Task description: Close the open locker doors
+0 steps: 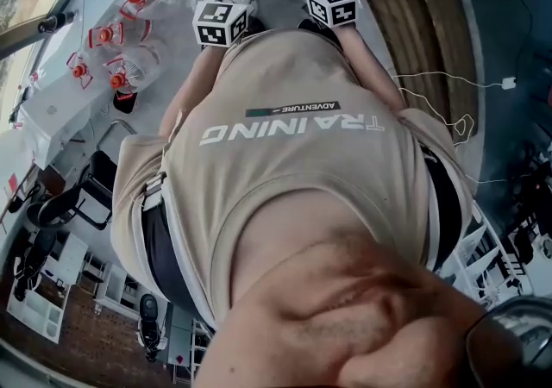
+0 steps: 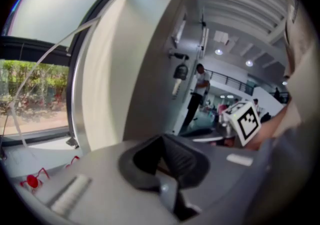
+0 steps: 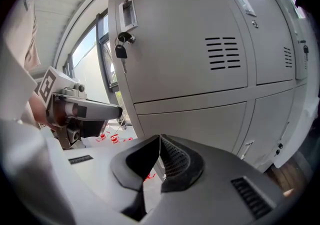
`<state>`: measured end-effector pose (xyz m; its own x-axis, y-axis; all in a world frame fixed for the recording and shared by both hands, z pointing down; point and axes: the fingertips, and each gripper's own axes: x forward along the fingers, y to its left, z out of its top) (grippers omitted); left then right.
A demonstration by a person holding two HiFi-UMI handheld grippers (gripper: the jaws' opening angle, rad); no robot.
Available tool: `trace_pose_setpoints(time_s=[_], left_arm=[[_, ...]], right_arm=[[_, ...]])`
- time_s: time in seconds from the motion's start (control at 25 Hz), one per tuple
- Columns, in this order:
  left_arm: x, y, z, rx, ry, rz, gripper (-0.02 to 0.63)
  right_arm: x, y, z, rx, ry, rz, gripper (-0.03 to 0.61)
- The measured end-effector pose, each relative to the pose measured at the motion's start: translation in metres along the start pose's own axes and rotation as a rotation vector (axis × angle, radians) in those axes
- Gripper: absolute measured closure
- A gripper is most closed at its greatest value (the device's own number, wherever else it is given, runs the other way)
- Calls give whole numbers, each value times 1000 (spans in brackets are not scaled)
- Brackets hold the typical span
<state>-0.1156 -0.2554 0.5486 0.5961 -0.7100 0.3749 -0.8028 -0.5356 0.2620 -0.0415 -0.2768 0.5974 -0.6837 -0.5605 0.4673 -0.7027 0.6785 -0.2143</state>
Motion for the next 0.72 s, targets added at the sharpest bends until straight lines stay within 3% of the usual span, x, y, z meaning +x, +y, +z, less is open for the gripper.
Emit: trace_pose_setpoints(time_s=[0.16, 0.4, 0.72], left_arm=[[15, -27, -4, 23, 47, 8, 615], [40, -77, 11, 68, 32, 20, 615], [42, -122, 73, 154, -119, 96, 615]], right_arm=[[-29, -15, -3, -47, 10, 24, 563], [-79, -28, 11, -154, -24, 98, 565], [-140, -55, 62, -217, -170, 116, 565]])
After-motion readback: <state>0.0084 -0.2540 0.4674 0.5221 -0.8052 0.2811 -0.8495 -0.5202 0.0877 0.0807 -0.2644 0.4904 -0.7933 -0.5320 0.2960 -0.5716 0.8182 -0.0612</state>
